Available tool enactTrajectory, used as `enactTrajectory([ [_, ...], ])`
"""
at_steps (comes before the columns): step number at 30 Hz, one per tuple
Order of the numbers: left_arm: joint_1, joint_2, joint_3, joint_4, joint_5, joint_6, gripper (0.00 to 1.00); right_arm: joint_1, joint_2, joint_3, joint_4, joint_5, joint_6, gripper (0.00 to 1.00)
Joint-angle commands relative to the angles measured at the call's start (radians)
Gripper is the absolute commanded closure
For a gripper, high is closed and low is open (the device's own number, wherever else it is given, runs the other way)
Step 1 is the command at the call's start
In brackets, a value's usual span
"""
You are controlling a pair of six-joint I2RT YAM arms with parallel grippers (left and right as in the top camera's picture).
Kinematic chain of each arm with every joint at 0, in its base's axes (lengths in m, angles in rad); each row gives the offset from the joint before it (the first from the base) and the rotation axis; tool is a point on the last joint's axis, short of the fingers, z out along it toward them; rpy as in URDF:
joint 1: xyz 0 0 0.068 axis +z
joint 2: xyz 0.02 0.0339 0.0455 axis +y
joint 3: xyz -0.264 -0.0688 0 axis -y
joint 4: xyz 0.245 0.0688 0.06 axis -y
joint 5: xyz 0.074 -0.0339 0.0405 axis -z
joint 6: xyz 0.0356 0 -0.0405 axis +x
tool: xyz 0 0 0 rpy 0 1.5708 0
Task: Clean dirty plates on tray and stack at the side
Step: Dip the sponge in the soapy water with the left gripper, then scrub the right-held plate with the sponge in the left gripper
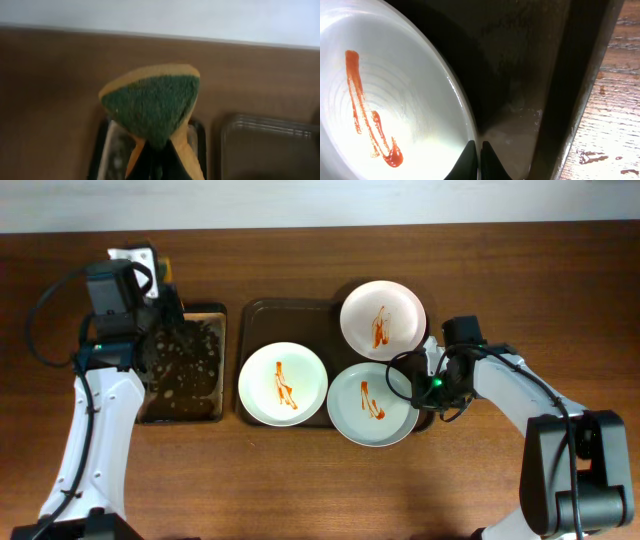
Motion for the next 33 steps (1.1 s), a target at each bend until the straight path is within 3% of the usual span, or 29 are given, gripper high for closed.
enactTrajectory([
  [1,-0.012,0.08,0.008,-0.138,0.012,-0.039,1.0,0.007,0.008,0.004,-0.001,0.03,0.008,0.96],
  [3,-0.022,0.15,0.008,-0.204,0.017,-0.095,1.0,0.007,0.008,0.004,-0.002,0.03,0.008,0.96],
  [8,-0.057,0.248,0.008,-0.22,0.142,-0.095,1.0,0.007,0.008,0.004,-0.005,0.03,0.008,0.96],
  [14,-0.08,0.249,0.011,-0.22,0.104,-0.091,1.0,0.007,0.008,0.004,-0.005,0.03,0.008,0.96],
  [19,-0.083,0.25,0.011,-0.215,-0.051,-0.091,1.0,0.007,0.008,0.004,-0.005,0.03,0.008,0.96],
  [33,-0.137,0.343,0.004,-0.205,-0.056,-0.091,1.0,0.007,0.008,0.004,-0.02,0.031,0.008,0.96],
])
